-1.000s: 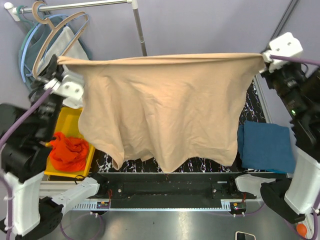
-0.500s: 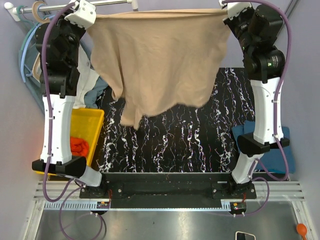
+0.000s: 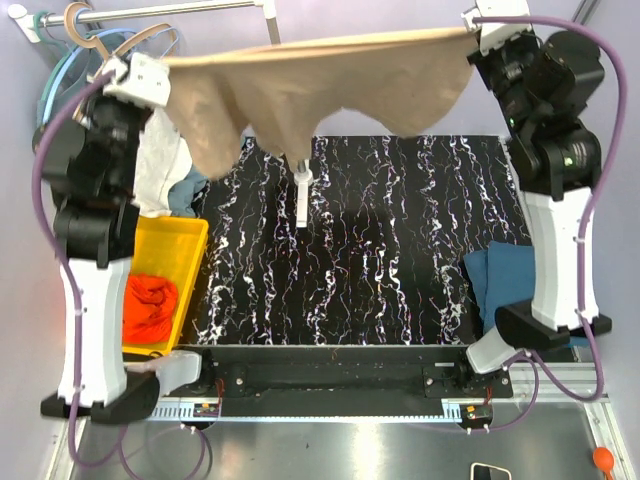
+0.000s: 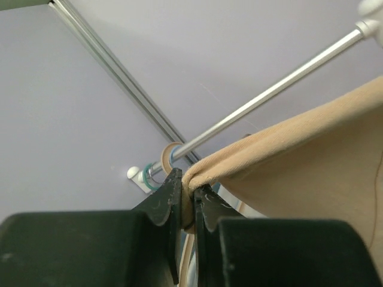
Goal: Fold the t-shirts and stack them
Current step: Flatten the tshirt out
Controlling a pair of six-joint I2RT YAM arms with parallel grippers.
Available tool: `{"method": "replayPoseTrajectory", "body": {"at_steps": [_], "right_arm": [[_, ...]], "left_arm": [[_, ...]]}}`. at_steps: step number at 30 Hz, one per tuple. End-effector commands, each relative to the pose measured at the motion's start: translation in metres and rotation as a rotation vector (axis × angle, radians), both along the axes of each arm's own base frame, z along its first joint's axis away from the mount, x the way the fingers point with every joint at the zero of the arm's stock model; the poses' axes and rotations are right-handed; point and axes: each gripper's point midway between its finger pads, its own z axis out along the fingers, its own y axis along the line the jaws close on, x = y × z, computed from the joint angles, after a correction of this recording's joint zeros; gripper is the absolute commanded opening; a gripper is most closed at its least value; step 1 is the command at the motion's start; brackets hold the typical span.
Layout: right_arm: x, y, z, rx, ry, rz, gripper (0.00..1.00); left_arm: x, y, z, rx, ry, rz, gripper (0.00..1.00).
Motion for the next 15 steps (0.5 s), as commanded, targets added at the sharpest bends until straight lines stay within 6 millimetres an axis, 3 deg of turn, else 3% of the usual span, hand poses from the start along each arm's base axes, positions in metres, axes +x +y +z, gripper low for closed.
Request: {"method": "replayPoseTrajectory", "body": {"at_steps": [1,2,4,6,9,12,14,15], "right_arm": [[-0.056,-0.076,0.004,0.045,0.009,-0.283,0.0],[-0.059,-0.074,-0.002,0.045,0.03,-0.269,0.0],[-0.077,-0.074,-0.011,0.062,0.076,-0.248,0.0],[-0.095,-0.071,-0.009,0.076,0.09,-0.214,0.0],[-0.123,-0.068,-0.015,0.103,0.141,-0.172,0.0],[-0.14,-0.067,-0.024,0.116,0.185,-0.151,0.0],[-0.136,-0.067,-0.034,0.111,0.21,-0.154,0.0],[-0.136,-0.067,-0.028,0.118,0.182,-0.157,0.0]], "left_arm": [[-0.061,0.045,-0.001,-0.005,-0.065,0.197,0.0],[-0.078,0.043,0.0,0.001,-0.083,0.183,0.0],[-0.086,0.04,-0.015,0.028,-0.037,0.167,0.0],[-0.109,0.038,-0.016,0.041,-0.032,0.146,0.0],[-0.146,0.036,-0.002,0.045,-0.066,0.125,0.0],[-0.163,0.038,0.007,0.04,-0.085,0.133,0.0],[-0.157,0.041,0.009,0.038,-0.08,0.15,0.0],[-0.154,0.042,0.009,0.037,-0.081,0.16,0.0]]}}
